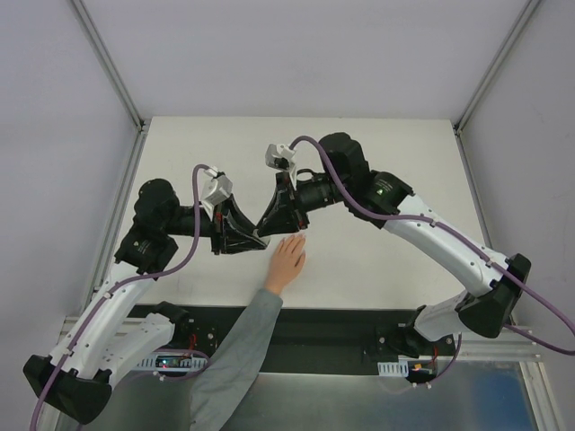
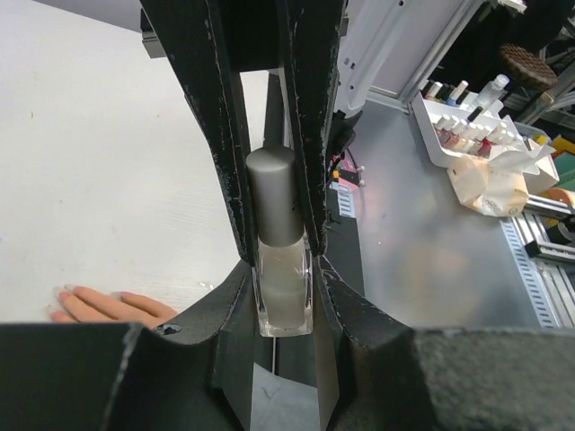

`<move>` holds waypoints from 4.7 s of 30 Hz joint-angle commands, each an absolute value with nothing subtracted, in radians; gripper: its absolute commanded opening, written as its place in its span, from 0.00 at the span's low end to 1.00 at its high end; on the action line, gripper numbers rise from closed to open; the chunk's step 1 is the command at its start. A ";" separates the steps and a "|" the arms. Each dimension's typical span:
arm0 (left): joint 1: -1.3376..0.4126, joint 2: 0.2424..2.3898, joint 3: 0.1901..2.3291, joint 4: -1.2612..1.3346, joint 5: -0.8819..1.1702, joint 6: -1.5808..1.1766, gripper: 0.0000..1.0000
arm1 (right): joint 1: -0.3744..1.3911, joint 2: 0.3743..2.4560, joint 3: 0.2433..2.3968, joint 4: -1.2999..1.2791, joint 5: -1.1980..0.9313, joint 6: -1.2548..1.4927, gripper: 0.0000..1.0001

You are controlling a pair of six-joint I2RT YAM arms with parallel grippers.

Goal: Paint the nails

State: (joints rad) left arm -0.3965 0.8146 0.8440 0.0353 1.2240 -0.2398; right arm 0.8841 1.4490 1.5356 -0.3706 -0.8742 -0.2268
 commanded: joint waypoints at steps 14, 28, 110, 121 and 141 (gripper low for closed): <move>-0.414 0.770 0.859 0.011 0.695 -0.009 0.00 | 0.919 1.339 1.586 -0.417 -0.238 0.164 0.77; -0.414 0.753 0.853 0.012 0.744 -0.009 0.00 | 0.996 1.457 1.739 -0.497 -0.038 0.146 0.59; -0.413 0.784 0.822 0.008 0.661 -0.017 0.00 | 0.991 1.299 1.573 -0.371 0.024 0.109 0.01; -0.414 0.900 0.937 0.061 0.474 -0.044 0.00 | 0.848 1.118 1.040 -0.132 0.072 0.166 0.01; -0.416 1.141 0.882 0.295 0.594 -0.121 0.00 | 0.747 1.351 0.448 0.709 -0.015 0.265 0.01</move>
